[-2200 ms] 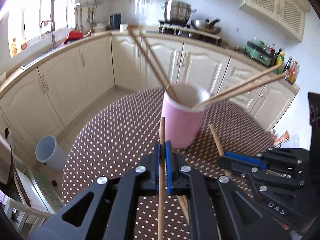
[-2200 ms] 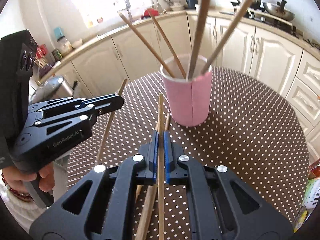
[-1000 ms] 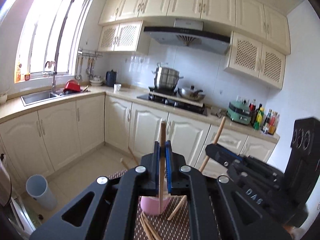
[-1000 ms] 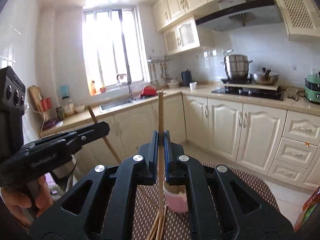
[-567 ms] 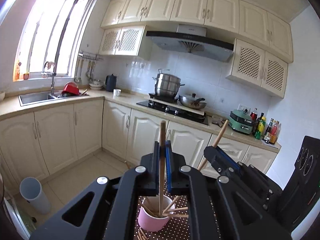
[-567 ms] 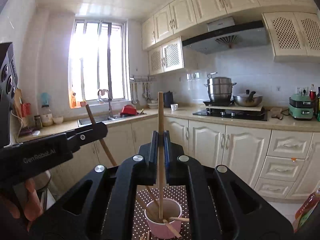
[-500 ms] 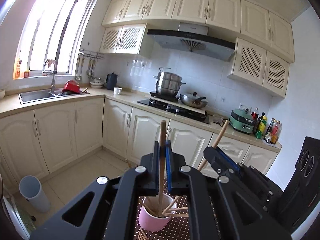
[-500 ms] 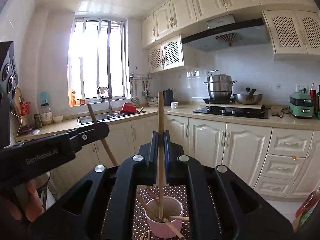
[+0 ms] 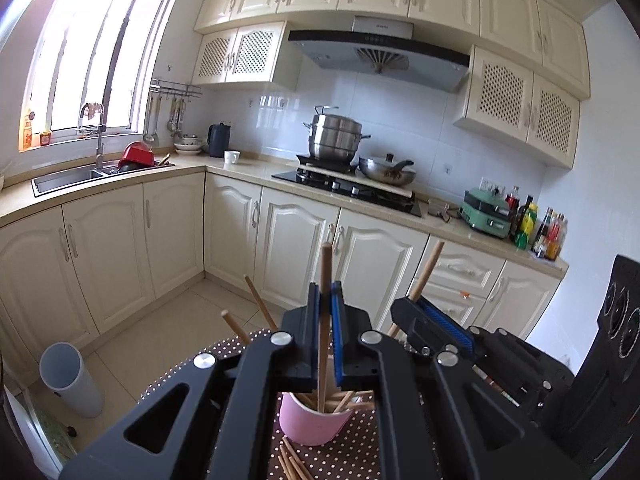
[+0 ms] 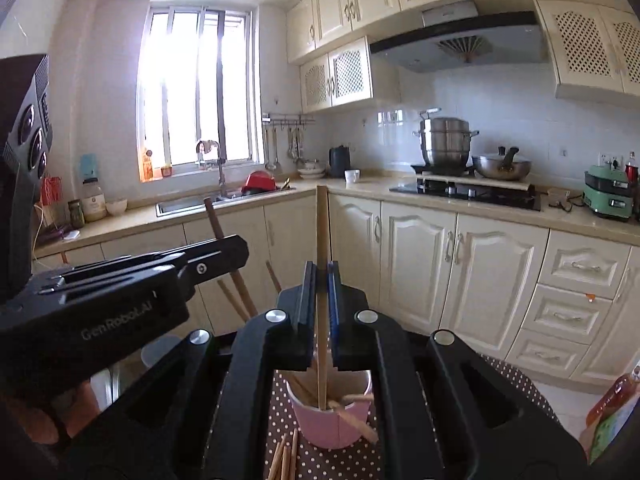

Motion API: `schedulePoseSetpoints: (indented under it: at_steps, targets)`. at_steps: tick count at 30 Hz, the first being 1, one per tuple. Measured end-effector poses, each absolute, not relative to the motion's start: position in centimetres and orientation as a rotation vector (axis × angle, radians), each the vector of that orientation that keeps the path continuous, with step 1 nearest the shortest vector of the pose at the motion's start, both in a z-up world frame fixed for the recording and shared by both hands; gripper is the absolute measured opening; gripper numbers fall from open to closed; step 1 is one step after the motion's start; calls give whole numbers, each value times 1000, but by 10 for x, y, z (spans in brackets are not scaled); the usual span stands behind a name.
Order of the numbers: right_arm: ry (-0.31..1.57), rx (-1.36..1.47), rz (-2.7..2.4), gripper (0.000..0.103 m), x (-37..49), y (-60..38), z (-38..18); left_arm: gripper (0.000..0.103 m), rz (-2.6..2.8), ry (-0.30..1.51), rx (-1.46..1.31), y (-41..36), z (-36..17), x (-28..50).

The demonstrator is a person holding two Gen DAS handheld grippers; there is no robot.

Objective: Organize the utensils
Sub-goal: 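Open the right tool to release the chopstick into the cup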

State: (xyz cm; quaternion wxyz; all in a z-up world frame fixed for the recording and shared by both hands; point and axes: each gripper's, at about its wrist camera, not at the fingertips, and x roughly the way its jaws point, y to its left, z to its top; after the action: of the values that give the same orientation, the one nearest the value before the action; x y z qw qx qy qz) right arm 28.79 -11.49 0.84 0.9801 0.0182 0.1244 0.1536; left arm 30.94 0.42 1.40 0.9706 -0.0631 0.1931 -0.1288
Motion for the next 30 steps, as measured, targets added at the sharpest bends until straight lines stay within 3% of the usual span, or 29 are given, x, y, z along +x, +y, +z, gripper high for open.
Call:
schedulePoseSetpoints:
  at_steps: [23, 27, 30]
  targets:
    - [381, 57, 303, 7, 295, -125, -27, 7, -230, 510, -93, 2, -27, 322]
    - [378, 54, 301, 7, 293, -125, -25, 38, -232, 481, -110, 5, -21, 315]
    - [369, 58, 298, 7, 289, -127, -22, 53, -233, 450, -106, 7, -15, 305]
